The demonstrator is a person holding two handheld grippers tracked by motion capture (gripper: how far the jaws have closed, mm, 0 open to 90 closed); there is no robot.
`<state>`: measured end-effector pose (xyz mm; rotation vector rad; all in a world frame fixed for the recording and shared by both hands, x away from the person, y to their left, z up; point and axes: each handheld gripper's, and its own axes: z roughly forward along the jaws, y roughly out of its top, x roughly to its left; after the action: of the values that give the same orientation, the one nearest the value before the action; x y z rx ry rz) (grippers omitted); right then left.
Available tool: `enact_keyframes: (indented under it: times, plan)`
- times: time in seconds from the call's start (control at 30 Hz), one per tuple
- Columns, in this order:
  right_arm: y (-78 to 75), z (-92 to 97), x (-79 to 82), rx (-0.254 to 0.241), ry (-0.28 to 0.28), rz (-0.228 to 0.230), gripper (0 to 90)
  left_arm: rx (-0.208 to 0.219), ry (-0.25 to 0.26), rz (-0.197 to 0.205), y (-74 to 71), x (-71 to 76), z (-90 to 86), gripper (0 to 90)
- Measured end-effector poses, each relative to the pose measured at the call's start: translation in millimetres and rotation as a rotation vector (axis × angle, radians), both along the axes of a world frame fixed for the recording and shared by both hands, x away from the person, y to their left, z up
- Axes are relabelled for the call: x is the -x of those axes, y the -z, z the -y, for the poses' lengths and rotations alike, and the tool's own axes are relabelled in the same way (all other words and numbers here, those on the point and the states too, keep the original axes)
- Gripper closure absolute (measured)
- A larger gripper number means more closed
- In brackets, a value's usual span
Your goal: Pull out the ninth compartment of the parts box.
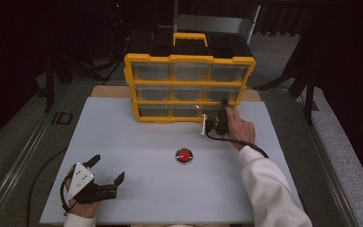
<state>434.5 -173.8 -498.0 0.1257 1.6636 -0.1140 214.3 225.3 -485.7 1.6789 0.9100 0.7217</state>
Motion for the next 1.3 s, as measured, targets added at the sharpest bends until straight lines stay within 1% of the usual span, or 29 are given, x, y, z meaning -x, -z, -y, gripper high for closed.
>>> enact_keyframes:
  times: [0.1, 0.13, 0.37, 0.47, 0.6, 0.7, 0.73, 0.77, 0.83, 0.87, 0.93, 1.0, 1.13, 1.3]
  plan:
    - [-0.6, 0.3, 0.5, 0.0, -0.003, 0.006, 39.0, 0.0, 0.0, 0.0, 0.0, 0.0, -0.1, 0.0]
    - [-2.2, 0.7, 1.1, -0.009, -0.002, -0.003, 39.5, -0.001, 0.0, -0.001, 0.1, -0.2, 0.1, 0.0]
    - [-2.1, 1.6, 3.6, -0.01, -0.005, -0.002, 41.1, 0.0, -0.002, 0.0, 0.2, -0.1, 0.1, 0.0]
    - [-1.8, 2.4, 7.0, -0.024, -0.011, -0.002, 41.3, -0.002, -0.001, 0.0, 0.2, -0.2, 0.4, 0.0]
    - [-2.1, 3.8, 9.5, -0.019, -0.024, -0.005, 43.1, -0.002, -0.001, -0.001, 0.2, -0.3, 0.4, 0.0]
    - [-1.4, 4.4, 11.2, -0.021, -0.029, -0.017, 48.2, -0.004, -0.001, -0.002, 0.2, -0.3, 0.4, 0.0]
    - [-1.4, 4.4, 11.2, -0.021, -0.029, -0.017, 48.2, -0.004, -0.001, -0.002, 0.2, -0.3, 0.4, 0.0]
    - [-0.8, 5.0, 11.9, -0.01, -0.035, -0.038, 54.1, -0.005, 0.0, -0.002, 0.3, -0.4, 0.7, 0.0]
    - [-0.3, 5.3, 11.8, -0.004, -0.041, -0.045, 56.8, -0.005, 0.0, -0.002, 0.2, -0.4, 0.7, 0.0]
    - [-0.3, 5.3, 11.8, -0.004, -0.041, -0.045, 56.8, -0.005, 0.0, -0.002, 0.2, -0.4, 0.7, 0.0]
    - [-0.2, 5.3, 11.7, -0.003, -0.041, -0.059, 60.1, -0.005, 0.0, -0.002, 0.2, -0.4, 0.7, 0.0]
    - [0.3, 5.1, 11.5, 0.012, -0.042, -0.066, 62.9, -0.005, 0.0, -0.002, 0.2, -0.4, 0.7, 0.0]
    - [2.0, 4.7, 11.1, 0.012, -0.038, -0.082, 67.3, -0.006, 0.0, -0.002, 0.2, -0.4, 0.5, 0.0]
    - [2.2, 6.0, 8.6, 0.025, -0.035, -0.096, 70.2, -0.005, 0.0, -0.002, 0.2, -0.5, 0.7, 0.0]
